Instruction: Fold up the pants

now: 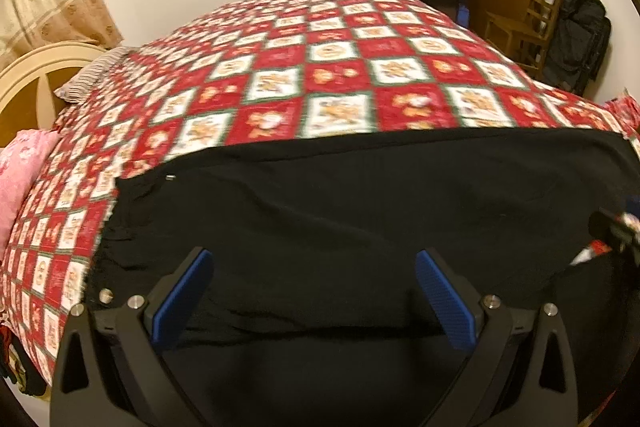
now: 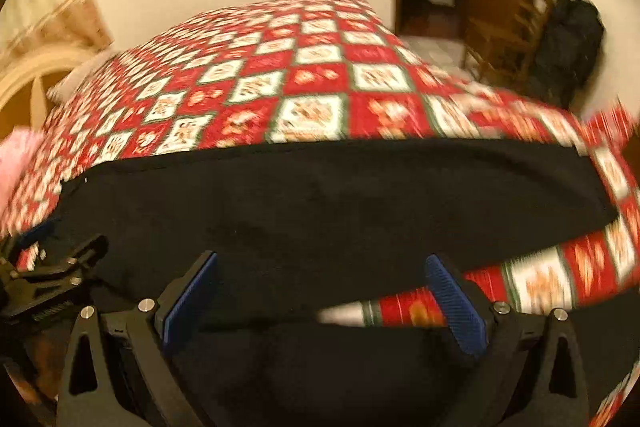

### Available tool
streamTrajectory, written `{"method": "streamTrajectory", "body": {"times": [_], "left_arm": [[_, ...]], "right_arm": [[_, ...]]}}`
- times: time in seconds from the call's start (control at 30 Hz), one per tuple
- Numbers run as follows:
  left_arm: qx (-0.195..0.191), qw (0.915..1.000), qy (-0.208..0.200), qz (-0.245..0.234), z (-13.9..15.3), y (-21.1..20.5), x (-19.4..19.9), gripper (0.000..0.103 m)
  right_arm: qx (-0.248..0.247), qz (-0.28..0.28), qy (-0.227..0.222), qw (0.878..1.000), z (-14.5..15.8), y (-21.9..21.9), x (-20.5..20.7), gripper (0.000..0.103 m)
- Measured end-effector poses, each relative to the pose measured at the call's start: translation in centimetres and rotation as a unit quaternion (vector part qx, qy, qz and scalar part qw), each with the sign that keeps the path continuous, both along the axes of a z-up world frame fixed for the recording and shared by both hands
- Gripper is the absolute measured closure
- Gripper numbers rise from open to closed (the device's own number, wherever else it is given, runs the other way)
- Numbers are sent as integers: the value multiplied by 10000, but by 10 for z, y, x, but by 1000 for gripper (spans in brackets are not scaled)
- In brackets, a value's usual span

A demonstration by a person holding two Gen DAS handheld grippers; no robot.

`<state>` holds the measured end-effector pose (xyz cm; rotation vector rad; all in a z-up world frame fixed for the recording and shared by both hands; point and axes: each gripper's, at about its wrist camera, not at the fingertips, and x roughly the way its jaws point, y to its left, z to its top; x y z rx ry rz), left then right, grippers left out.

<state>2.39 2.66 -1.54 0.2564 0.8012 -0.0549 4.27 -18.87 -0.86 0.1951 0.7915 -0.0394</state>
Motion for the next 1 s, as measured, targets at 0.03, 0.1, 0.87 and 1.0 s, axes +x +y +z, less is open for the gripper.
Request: {"method": "streamTrajectory", "body": {"times": [0.03, 0.1, 0.87, 1.0], "left_arm": [[60, 9999, -32, 141, 1, 10, 3, 0], [112, 9985, -80, 533, 5, 34, 11, 0], [-762, 9788, 867, 1693, -35, 159, 59, 0], [-982, 9774, 807, 1688, -22, 168, 51, 0]], "right_arm": [[-68, 190, -55, 9998, 2, 4, 9, 2], [-150, 819, -155, 9964, 7, 19, 35, 7], [-492, 3800, 67, 9237, -19, 219, 195, 100], [-347, 3894, -312, 9199, 4, 214, 166, 100]]}}
